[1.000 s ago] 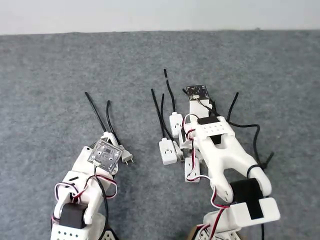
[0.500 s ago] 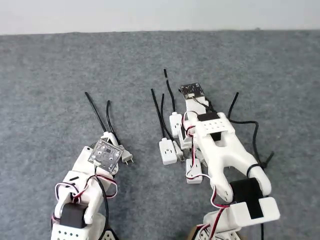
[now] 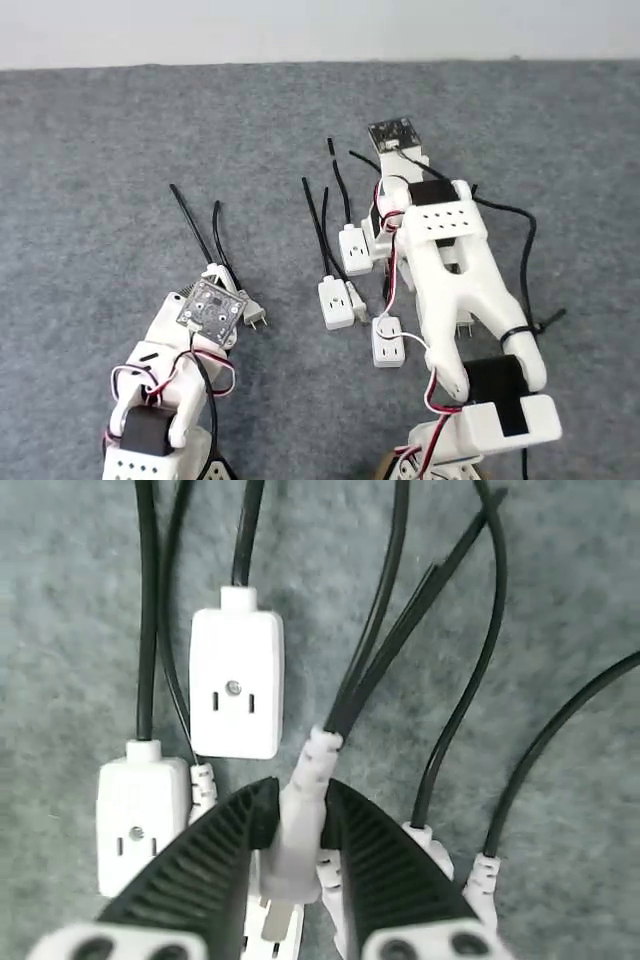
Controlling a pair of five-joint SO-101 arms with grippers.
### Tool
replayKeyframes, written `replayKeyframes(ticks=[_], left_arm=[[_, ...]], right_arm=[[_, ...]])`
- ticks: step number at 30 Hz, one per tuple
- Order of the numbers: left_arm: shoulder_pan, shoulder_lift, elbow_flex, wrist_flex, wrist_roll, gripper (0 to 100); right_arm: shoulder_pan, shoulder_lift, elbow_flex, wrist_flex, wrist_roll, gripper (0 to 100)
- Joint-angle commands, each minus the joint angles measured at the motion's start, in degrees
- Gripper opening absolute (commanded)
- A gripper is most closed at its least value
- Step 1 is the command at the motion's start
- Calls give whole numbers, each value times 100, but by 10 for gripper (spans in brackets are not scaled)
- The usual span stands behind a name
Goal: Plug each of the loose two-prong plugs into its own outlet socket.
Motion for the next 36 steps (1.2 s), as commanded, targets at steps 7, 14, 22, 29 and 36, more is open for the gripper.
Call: replayKeyframes(ticks=[7, 14, 22, 29, 36], left_arm=[[9, -97, -57, -158, 88, 15], [9, -97, -57, -158, 79, 15], [9, -97, -22, -246, 79, 15], [9, -97, 13, -299, 79, 15], [9, -97, 13, -299, 79, 15]], right_arm=[[-233, 453, 343, -664, 97, 117], [-224, 497, 369, -514, 97, 132], [-251, 505, 589, -796, 88, 132], [-321, 505, 818, -1218, 88, 132], [-523, 532, 826, -1165, 62, 132]])
